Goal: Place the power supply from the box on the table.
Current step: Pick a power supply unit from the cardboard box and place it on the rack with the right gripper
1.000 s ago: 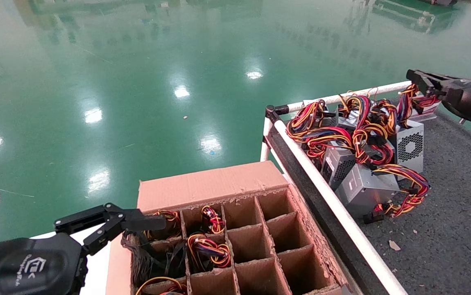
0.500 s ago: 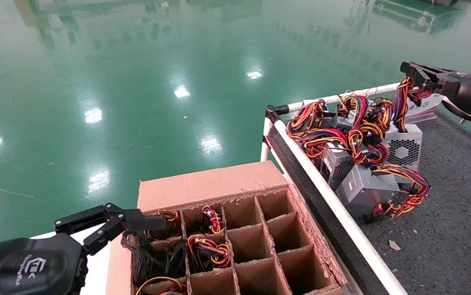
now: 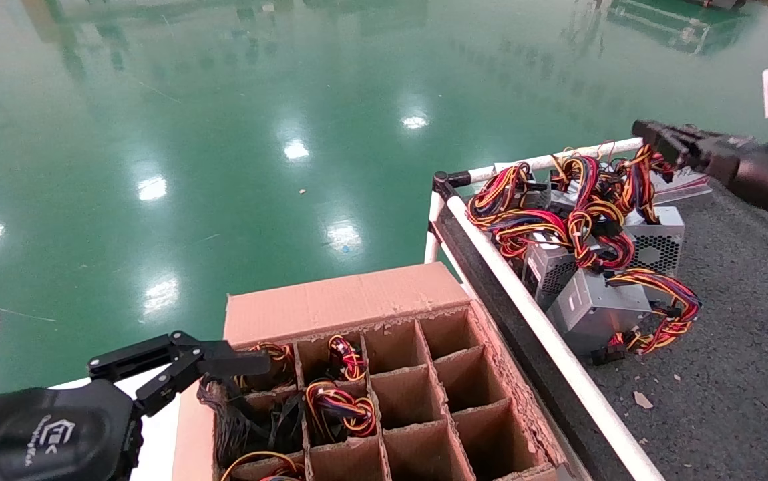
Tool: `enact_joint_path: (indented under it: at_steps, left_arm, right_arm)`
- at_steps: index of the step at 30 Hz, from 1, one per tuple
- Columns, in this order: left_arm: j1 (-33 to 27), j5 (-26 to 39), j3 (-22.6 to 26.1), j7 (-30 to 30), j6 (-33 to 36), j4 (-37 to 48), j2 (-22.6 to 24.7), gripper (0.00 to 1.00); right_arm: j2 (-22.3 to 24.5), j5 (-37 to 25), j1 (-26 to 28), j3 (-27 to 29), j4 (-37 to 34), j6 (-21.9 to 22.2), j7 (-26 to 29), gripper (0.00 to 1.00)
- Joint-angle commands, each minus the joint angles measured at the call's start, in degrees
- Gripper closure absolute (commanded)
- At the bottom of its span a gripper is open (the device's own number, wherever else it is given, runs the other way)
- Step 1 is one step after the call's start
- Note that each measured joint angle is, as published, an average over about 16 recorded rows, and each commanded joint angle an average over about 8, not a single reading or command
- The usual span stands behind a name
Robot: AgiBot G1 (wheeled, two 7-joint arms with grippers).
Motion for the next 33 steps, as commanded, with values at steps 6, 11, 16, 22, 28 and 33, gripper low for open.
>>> enact_joint_path:
  at_steps: [6,11,16,22,28,33]
  left_arm:
    - [0.00,0.00,0.01,0.00,0.00,0.00,0.00,0.00]
    - [0.00,-0.01,0.01,0.00,0.00,0.00,0.00,0.00]
    - [0.00,-0.01,0.01,0.01,-0.01,0.00,0.00,0.00]
    - [0.00,-0.01,0.01,0.01,-0.01,0.01,-0.01,0.00]
    - [0.01,-0.02,0.01,0.01,-0.02,0.02,-0.01,0.00]
    - [0.01,-0.02,0.01,0.02,-0.02,0.02,-0.02,0.00]
  right_arm:
    - [1.51,-0.14,-1.17,-0.10,-0.19,-4.37,0.09,1.00]
    - [2.62,-0.53,-1.49,-0.38,-0.42,-4.43,-0.02,1.00]
    - [3.34,-0.73,-1.67,-0.52,-0.50,-4.55,0.02,0.98]
    - [3.64,-1.08,-1.69,-0.77,-0.45,-4.43,0.13,0.29]
    - [3.80,-1.50,-1.73,-1.08,-0.48,-4.28,0.18,0.00]
    - [3.75,-1.50,-1.71,-1.04,-0.48,-4.24,0.18,0.00]
